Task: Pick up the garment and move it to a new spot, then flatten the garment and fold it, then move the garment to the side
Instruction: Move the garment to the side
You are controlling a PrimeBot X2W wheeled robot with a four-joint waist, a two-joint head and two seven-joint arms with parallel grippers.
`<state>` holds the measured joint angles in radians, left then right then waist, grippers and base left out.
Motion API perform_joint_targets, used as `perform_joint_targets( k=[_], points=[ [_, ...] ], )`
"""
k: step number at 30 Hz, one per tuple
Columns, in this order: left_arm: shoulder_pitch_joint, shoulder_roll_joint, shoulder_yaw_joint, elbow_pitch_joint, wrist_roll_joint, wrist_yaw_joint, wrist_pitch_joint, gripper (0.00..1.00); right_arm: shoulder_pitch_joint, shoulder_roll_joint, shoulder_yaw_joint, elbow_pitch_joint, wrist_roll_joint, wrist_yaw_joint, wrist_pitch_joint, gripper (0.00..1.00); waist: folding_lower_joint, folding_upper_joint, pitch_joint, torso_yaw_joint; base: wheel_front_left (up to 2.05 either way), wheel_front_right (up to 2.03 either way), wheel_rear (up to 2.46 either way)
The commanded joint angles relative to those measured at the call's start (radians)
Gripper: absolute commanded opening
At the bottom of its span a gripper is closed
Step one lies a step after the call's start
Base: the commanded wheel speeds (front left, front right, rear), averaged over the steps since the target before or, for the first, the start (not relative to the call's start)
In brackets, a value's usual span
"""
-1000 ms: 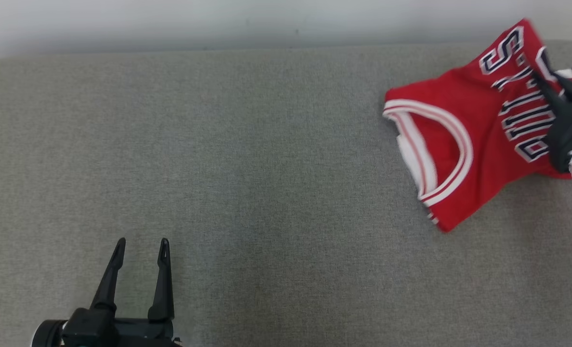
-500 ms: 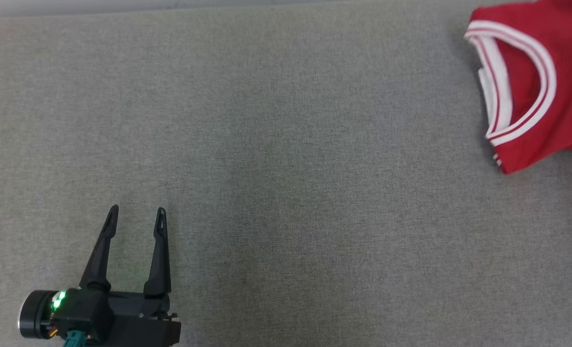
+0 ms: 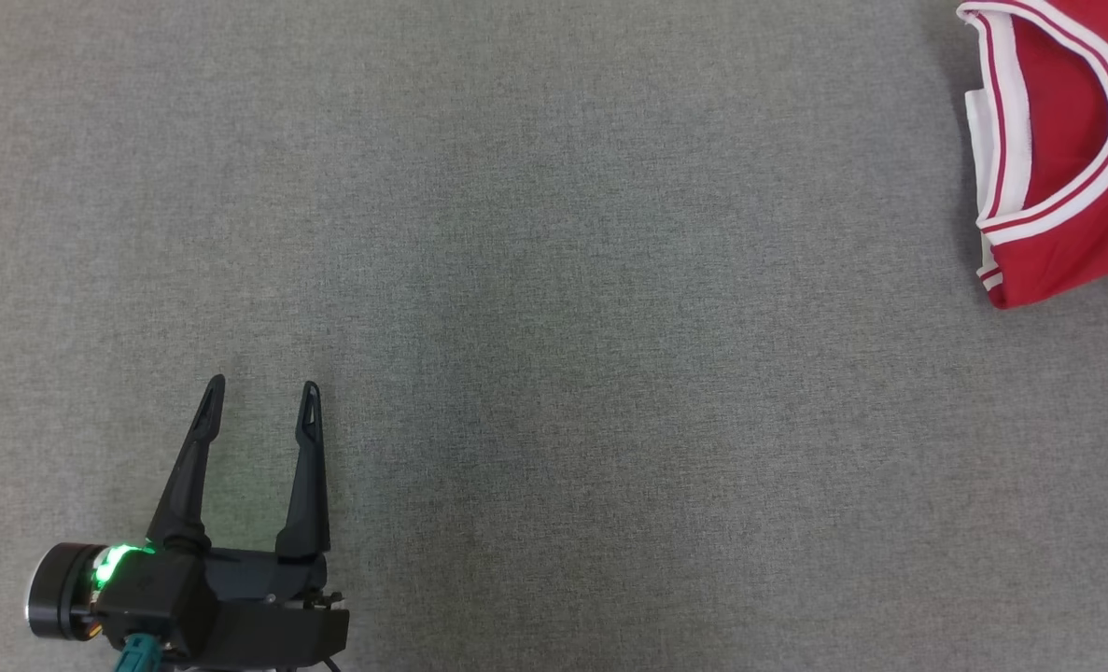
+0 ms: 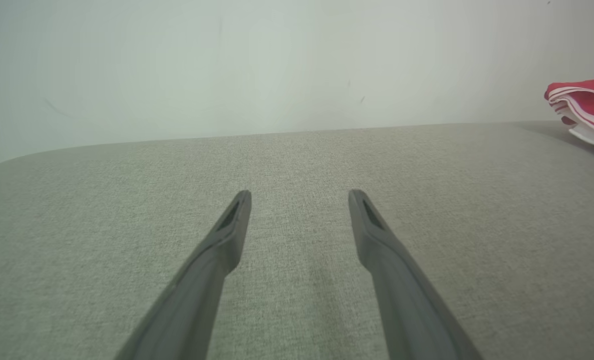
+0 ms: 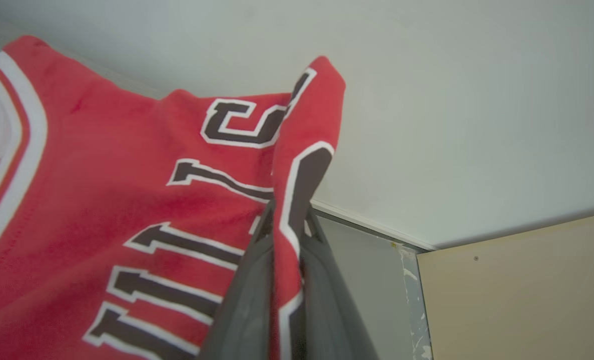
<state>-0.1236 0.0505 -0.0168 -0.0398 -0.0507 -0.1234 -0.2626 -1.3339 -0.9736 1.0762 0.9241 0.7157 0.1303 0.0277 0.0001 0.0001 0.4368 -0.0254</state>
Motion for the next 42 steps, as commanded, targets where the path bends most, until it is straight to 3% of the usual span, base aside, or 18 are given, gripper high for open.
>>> perform_joint_targets(
  k=[1,2,3,10,16,22,25,35,40,42],
  points=[
    [-0.009,0.0,0.006,-0.004,0.007,-0.001,-0.003,1.0,-0.004,0.005,0.005,0.017,0.007,0.0,0.004,0.0,-0.0001,-0.0001,0.003,0.002,0.0,0.0,0.0],
    [-0.01,-0.001,0.007,-0.003,0.006,-0.001,-0.003,1.0,-0.003,0.007,0.01,0.026,0.006,0.0,0.009,0.41,-0.0001,-0.0001,0.004,0.003,0.0,0.0,0.0],
    [-0.011,-0.001,0.009,-0.001,0.005,-0.002,-0.003,1.0,0.0,0.012,0.018,0.034,0.007,0.0,0.017,1.0,-0.0001,-0.0001,0.004,0.003,0.0,0.0,0.0],
    [0.009,-0.001,0.011,0.021,-0.007,0.006,-0.003,1.0,-0.016,0.04,0.034,0.061,0.005,0.0,-0.036,1.0,-0.0001,-0.0001,-0.044,0.001,0.0,0.0,0.0],
    [0.067,-0.001,0.027,0.052,-0.024,0.016,-0.003,1.0,0.031,0.131,-0.04,0.082,0.072,0.0,-0.211,1.0,-0.0001,-0.0001,-0.15,-0.001,0.0,0.0,0.0],
    [0.138,-0.001,0.05,0.074,-0.034,0.017,-0.003,1.0,0.154,0.235,-0.135,0.049,0.146,0.0,-0.291,1.0,-0.0001,-0.0001,-0.259,0.0,0.0,0.0,0.0],
    [0.164,0.0,0.061,0.076,-0.038,0.02,-0.003,1.0,0.223,0.254,-0.253,-0.023,0.087,0.0,-0.293,1.0,-0.0001,-0.0001,-0.295,0.003,0.0,0.0,0.0],
    [0.216,0.0,0.07,0.091,-0.045,0.028,-0.003,1.0,0.784,0.478,-0.842,-0.345,-0.261,0.0,-0.291,1.0,-0.0001,-0.0001,-0.376,0.029,0.0,0.0,0.0],
    [0.23,-0.001,0.07,0.094,-0.031,0.022,-0.003,1.0,1.067,0.63,-1.03,-0.543,-0.425,0.0,-0.291,1.0,-0.0001,-0.0001,-0.401,0.049,0.0,0.0,0.0],
    [0.235,-0.001,0.07,0.096,-0.028,0.02,-0.003,1.0,1.14,0.657,-1.055,-0.606,-0.502,0.0,-0.291,1.0,-0.0001,-0.0001,-0.407,0.056,0.0,0.0,0.0]
  ],
)
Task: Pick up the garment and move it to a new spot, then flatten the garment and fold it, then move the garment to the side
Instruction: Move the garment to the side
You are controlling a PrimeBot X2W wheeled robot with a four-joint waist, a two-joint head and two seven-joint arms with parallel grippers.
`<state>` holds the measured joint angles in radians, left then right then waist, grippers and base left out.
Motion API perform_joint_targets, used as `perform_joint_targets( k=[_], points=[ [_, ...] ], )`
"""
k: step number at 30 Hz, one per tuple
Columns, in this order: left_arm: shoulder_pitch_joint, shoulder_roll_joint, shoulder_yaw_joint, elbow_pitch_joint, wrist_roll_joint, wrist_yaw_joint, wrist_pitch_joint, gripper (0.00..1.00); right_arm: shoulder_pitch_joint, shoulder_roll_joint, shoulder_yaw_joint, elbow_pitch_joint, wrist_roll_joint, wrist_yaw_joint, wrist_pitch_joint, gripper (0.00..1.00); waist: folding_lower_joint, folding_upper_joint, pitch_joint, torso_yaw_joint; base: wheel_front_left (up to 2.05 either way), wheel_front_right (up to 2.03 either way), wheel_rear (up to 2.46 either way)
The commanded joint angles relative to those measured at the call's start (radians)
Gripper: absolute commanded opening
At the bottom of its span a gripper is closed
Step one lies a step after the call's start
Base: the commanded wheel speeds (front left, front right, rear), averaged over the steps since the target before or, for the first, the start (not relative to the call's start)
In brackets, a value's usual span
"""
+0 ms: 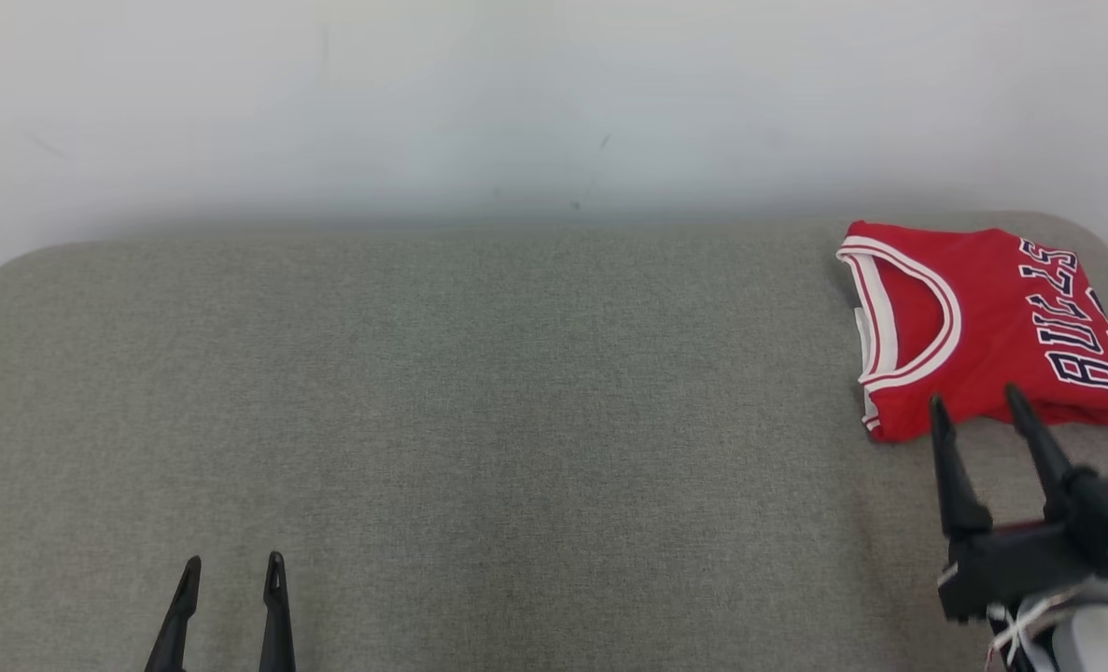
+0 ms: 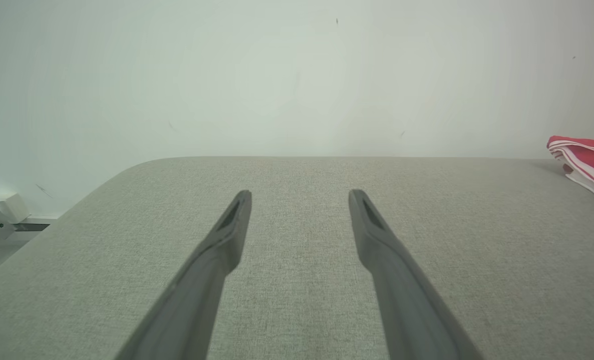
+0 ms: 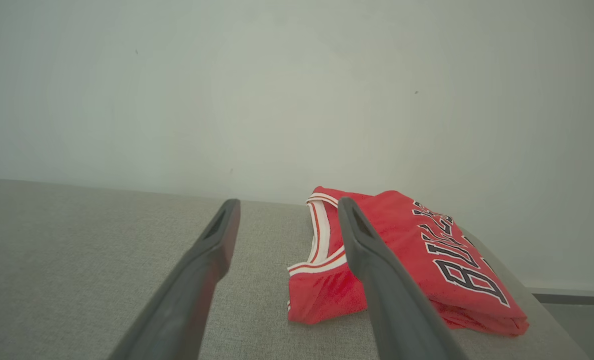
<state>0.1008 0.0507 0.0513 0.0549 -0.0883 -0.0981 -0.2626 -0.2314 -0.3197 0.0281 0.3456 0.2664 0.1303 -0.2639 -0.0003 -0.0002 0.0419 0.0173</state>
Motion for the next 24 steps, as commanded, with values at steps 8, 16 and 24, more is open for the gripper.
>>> perform_joint_targets(
  k=[8,16,24],
  points=[
    [0.029,-0.001,0.006,0.005,0.003,-0.007,-0.003,1.0,0.265,0.2,-0.103,-0.228,-0.156,0.0,0.0,1.0,0.0003,0.0002,-0.033,0.028,0.0,0.0,0.0],
    [0.04,-0.001,0.0,0.019,-0.016,-0.012,-0.003,1.0,0.349,0.264,-0.08,-0.279,-0.166,0.0,0.0,1.0,0.0003,0.0002,-0.043,0.033,0.0,0.0,0.0],
    [0.042,-0.001,-0.01,0.032,-0.029,-0.014,-0.003,1.0,0.375,0.27,-0.007,-0.25,-0.122,0.0,0.0,1.0,0.0003,0.0002,-0.054,0.04,0.0,0.0,0.0]
  ],
)
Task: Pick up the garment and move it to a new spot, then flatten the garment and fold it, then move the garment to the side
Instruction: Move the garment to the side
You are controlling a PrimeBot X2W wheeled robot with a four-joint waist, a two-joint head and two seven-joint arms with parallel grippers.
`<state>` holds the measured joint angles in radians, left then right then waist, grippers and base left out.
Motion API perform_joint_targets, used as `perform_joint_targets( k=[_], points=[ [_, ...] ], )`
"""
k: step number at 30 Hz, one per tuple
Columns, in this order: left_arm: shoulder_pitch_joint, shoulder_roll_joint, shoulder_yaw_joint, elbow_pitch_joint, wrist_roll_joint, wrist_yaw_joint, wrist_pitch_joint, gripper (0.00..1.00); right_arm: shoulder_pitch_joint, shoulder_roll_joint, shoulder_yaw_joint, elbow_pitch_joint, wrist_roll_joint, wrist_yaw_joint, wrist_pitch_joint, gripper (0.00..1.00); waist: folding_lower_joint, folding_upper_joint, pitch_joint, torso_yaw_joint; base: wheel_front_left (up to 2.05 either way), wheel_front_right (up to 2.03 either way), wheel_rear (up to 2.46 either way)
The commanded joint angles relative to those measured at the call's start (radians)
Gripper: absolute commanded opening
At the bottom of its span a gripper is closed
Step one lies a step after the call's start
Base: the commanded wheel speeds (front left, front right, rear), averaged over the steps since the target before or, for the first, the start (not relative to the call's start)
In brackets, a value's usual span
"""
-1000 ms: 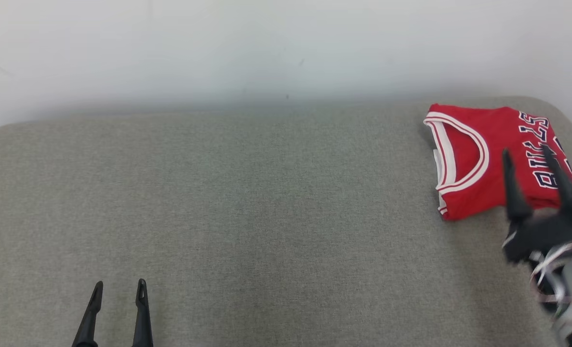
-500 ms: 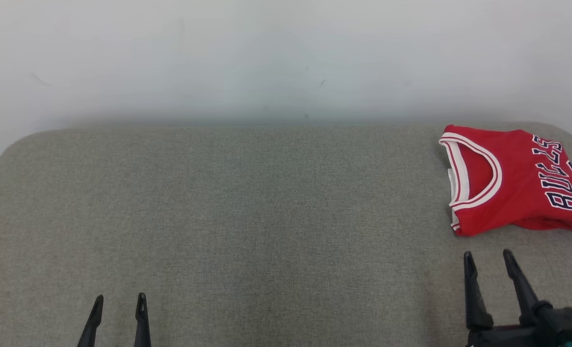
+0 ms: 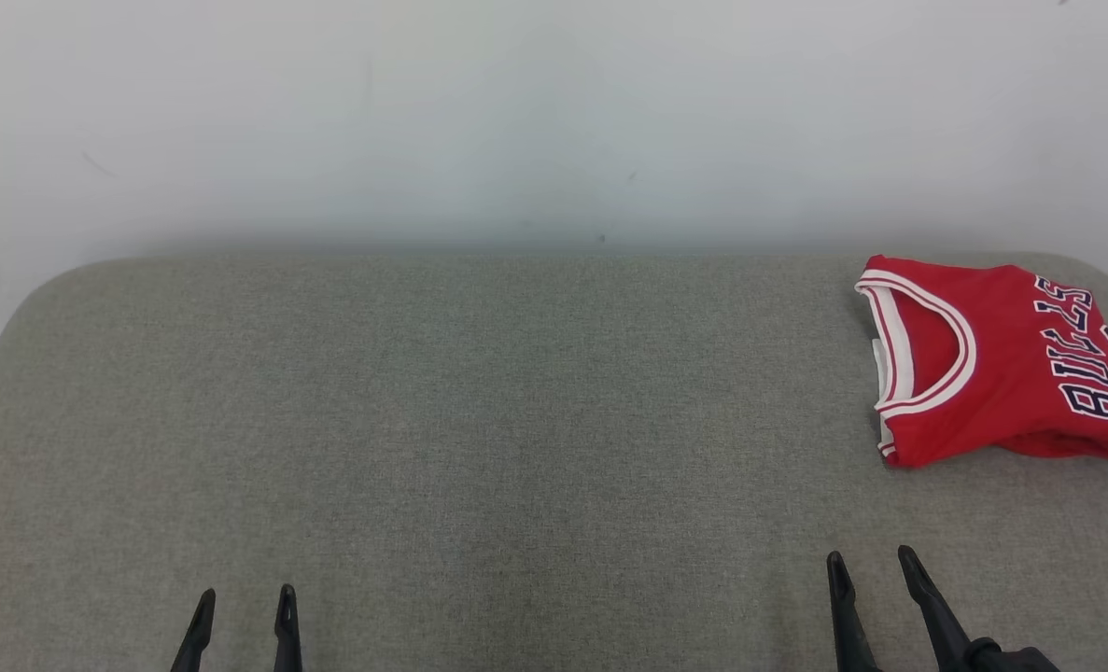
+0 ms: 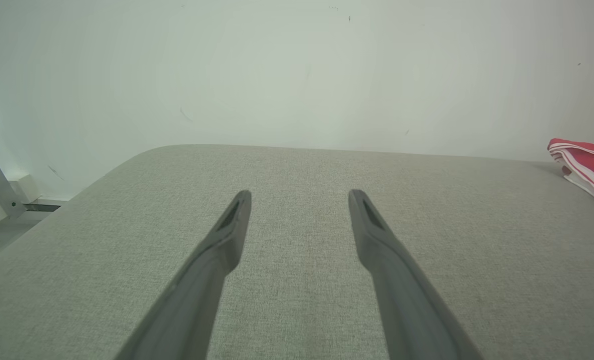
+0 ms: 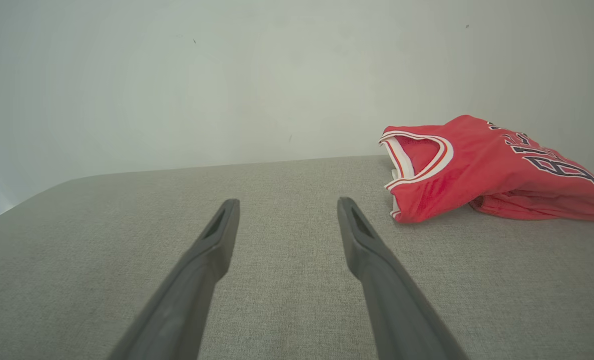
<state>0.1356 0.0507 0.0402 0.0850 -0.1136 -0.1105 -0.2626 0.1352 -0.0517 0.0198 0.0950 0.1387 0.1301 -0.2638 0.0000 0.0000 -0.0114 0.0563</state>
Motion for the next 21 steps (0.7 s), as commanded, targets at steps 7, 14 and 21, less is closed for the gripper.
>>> perform_joint_targets(
  k=[7,14,21],
  points=[
    [0.017,-0.001,-0.003,0.018,-0.003,-0.003,-0.003,1.0,0.006,0.002,0.017,0.011,0.02,0.0,0.0,1.0,0.0,0.0,-0.007,0.002,0.0,0.0,0.0],
    [0.021,-0.001,-0.005,0.046,-0.001,-0.009,-0.003,1.0,0.009,0.002,0.023,0.027,0.02,0.0,0.0,1.0,0.0,0.0,-0.011,-0.001,0.0,0.0,0.0],
    [0.023,-0.001,-0.007,0.052,-0.005,-0.011,-0.003,1.0,0.009,0.002,0.018,0.038,0.023,0.0,0.0,1.0,0.0,0.0,-0.012,0.0,0.0,0.0,0.0]
  ],
)
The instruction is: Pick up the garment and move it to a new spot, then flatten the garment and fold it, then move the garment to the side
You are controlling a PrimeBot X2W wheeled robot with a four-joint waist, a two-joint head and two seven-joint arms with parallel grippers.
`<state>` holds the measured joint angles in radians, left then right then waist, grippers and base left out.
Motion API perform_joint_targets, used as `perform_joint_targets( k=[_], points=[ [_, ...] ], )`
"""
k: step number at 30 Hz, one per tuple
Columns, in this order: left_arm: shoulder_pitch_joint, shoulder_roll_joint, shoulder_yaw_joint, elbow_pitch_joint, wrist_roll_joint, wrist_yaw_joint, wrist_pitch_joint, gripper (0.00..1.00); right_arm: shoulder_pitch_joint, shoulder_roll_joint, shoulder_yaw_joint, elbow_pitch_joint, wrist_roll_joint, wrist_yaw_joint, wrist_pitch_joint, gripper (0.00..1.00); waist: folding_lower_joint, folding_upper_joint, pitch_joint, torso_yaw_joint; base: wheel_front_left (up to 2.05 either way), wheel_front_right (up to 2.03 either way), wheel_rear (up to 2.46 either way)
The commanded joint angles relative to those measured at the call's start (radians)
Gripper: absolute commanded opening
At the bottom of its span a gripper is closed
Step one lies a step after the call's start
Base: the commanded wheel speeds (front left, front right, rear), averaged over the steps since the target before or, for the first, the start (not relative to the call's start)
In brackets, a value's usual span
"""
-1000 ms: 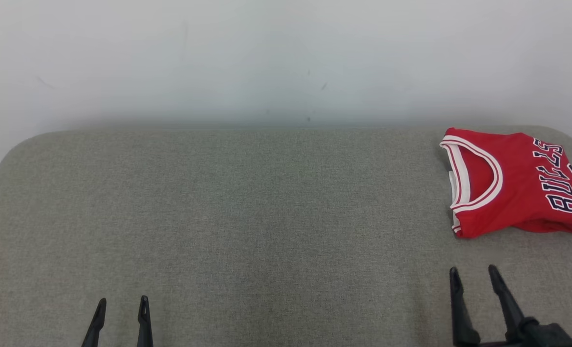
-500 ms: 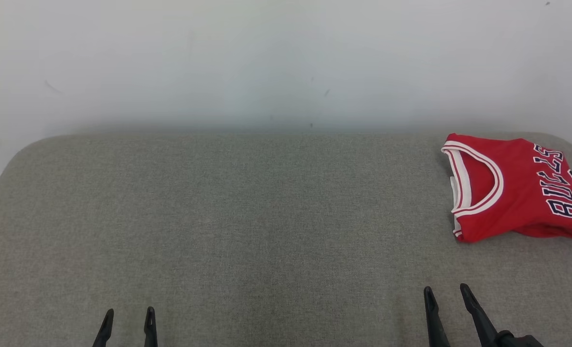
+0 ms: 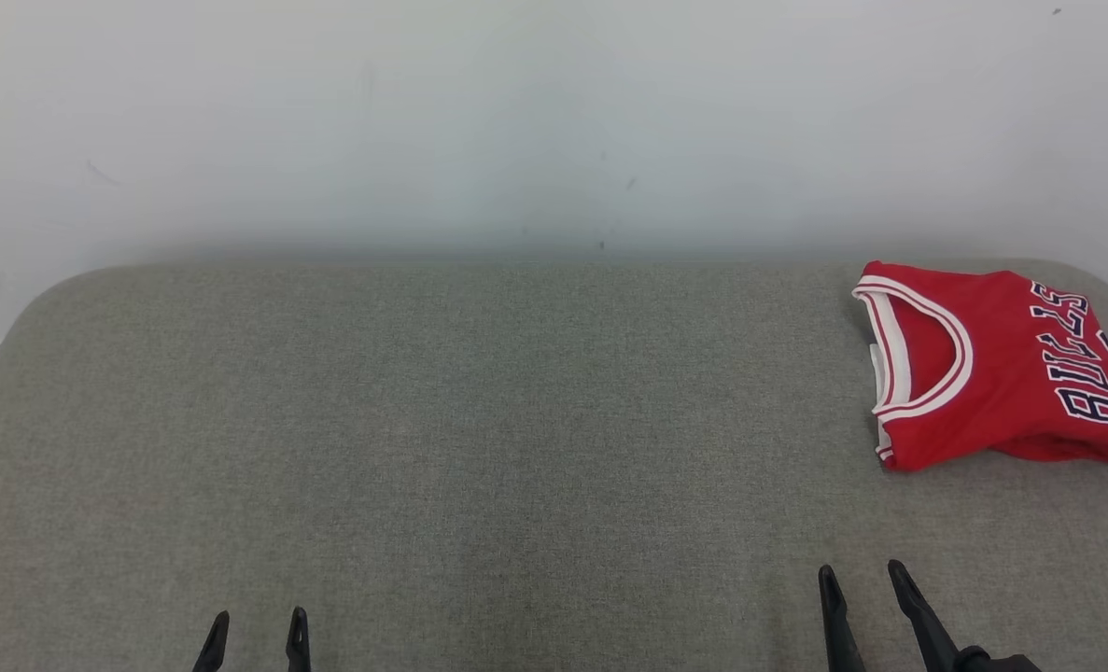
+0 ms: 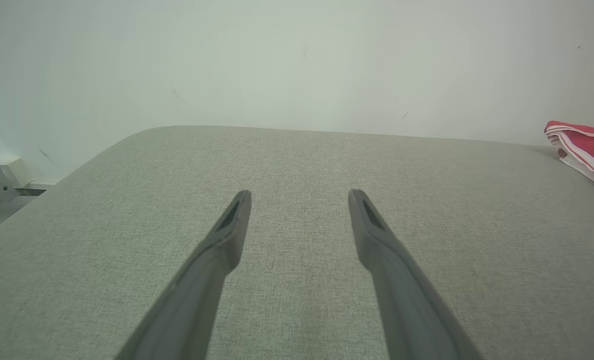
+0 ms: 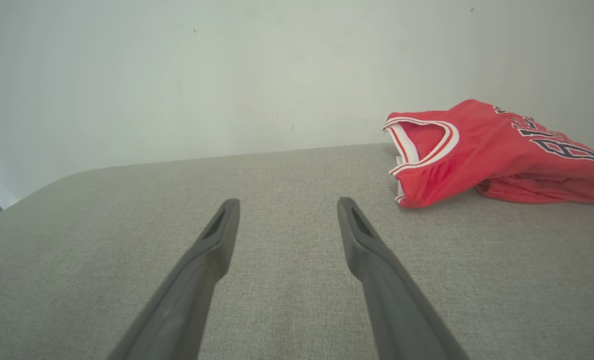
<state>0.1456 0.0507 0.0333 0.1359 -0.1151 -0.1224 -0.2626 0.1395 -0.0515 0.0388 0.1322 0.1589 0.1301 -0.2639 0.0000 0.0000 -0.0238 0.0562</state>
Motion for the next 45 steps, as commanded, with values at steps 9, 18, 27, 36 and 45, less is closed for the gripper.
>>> perform_joint_targets(
  k=[9,18,27,36,45],
  points=[
    [0.016,-0.001,-0.003,-0.005,0.008,-0.008,-0.003,1.0,0.005,0.002,-0.004,0.001,0.0,0.0,0.0,1.0,0.0,0.0,-0.004,0.0,0.0,0.0,0.0],
    [0.019,-0.001,0.0,0.0,-0.007,-0.008,-0.003,1.0,0.01,0.002,-0.01,0.001,-0.004,0.0,0.0,1.0,0.0,0.0,-0.008,-0.001,0.0,0.0,0.0],
    [0.014,-0.001,0.003,0.004,-0.016,-0.009,-0.003,1.0,0.008,0.002,-0.01,-0.001,-0.003,0.0,0.0,1.0,0.0,0.0,-0.008,-0.002,0.0,0.0,0.0],
    [0.015,-0.001,0.005,0.01,-0.018,-0.009,-0.003,1.0,0.005,0.002,-0.008,0.003,-0.001,0.0,0.0,1.0,0.0,0.0,-0.009,-0.005,0.0,0.0,0.0],
    [0.018,-0.003,-0.003,0.051,-0.032,-0.006,0.004,0.0,0.015,-0.001,-0.006,0.043,0.024,0.0,0.004,0.0,0.0,0.0,-0.007,-0.007,0.0,0.0,0.0]
  ],
)
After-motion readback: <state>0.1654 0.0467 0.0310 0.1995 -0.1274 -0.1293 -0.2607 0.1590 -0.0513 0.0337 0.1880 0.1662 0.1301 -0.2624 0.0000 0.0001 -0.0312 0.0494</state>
